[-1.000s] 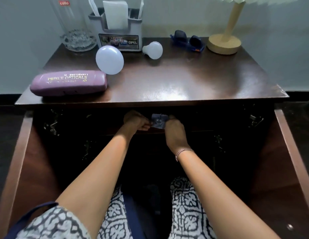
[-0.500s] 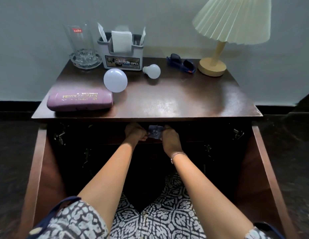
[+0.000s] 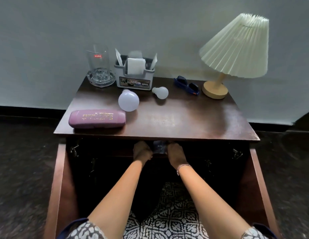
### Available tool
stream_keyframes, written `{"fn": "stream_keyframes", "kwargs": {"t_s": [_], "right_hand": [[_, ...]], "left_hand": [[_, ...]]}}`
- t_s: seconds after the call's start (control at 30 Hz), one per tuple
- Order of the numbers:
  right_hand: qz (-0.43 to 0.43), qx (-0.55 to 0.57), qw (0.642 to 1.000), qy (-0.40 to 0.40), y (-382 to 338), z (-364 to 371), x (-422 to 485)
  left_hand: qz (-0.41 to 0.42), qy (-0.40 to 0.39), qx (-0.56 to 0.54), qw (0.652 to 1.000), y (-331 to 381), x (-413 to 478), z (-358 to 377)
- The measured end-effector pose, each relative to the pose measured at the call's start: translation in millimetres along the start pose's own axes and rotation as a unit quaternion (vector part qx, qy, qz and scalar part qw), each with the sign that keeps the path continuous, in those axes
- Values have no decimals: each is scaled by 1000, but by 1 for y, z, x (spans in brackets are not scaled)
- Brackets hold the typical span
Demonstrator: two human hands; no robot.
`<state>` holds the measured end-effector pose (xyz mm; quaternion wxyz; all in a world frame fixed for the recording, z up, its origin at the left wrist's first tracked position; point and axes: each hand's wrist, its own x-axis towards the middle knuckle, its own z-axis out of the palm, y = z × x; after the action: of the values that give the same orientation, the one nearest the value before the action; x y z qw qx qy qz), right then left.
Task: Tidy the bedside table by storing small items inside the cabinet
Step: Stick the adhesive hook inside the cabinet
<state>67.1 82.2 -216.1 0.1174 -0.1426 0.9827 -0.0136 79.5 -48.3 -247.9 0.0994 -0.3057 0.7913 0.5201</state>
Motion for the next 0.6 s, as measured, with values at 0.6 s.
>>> {"fn": "stream_keyframes", "kwargs": {"t_s": [0.6], "right_hand": [[-28, 365, 918, 152, 6, -17, -60]], "left_hand": [[99, 95, -57, 989, 19, -79, -31]]}}
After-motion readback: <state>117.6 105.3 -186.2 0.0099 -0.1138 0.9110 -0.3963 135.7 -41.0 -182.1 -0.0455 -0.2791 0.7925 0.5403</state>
